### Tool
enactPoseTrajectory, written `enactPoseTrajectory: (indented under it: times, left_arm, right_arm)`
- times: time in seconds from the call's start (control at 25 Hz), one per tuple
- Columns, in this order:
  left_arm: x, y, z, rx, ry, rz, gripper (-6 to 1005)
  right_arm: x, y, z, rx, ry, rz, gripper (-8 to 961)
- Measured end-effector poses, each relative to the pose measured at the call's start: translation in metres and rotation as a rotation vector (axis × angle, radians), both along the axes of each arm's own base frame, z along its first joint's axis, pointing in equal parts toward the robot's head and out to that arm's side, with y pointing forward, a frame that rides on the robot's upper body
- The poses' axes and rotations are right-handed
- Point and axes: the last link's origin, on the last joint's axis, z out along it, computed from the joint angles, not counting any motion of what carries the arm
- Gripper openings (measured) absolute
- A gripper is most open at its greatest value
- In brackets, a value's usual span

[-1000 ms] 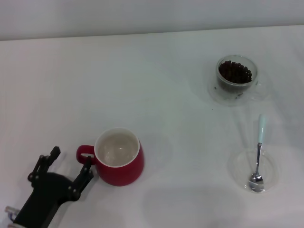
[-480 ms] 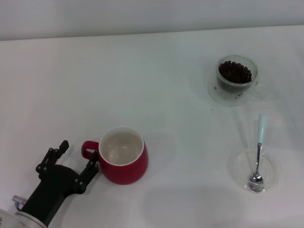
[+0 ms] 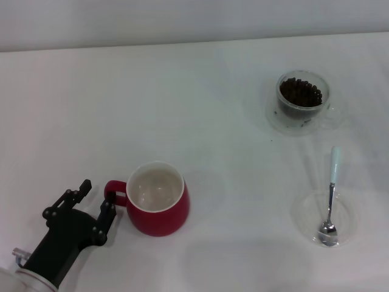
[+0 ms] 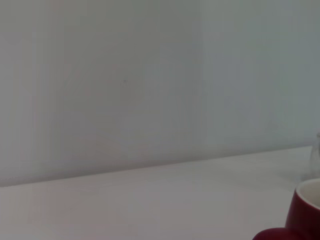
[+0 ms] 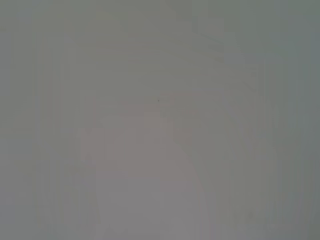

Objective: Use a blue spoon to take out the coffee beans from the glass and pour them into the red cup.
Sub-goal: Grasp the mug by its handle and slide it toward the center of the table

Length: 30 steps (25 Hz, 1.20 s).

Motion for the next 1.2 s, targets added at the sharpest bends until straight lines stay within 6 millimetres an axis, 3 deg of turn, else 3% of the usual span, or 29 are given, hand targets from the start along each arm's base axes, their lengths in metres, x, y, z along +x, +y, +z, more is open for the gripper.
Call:
enactPoseTrajectory:
  times: [0.28,0.48,0.8,1.2]
  left_arm:
    - [0.002,0.008,0.002,0.001,0.012,-0.024,475]
    - [0.005,0.013,0.000,-0.010,0.024,-0.047,480]
    - [0.003,0.014,0.000,-0.015,0.044,-0.054,405]
    - [0.008,0.021,0.000,-0.018,0.051,-0.083,181]
  right_arm:
    - [0.000,0.000,-0.001,-0.002,0.005,0.000,873]
    - [-0.001,0.001,-0.002,-0.002,0.007,0.002,873]
    - [-0.002,0.001,-0.003,-0.003,0.011,0.004,873]
    - [-0.002,0.001,-0.005,-0.003,0.023,0.006,872]
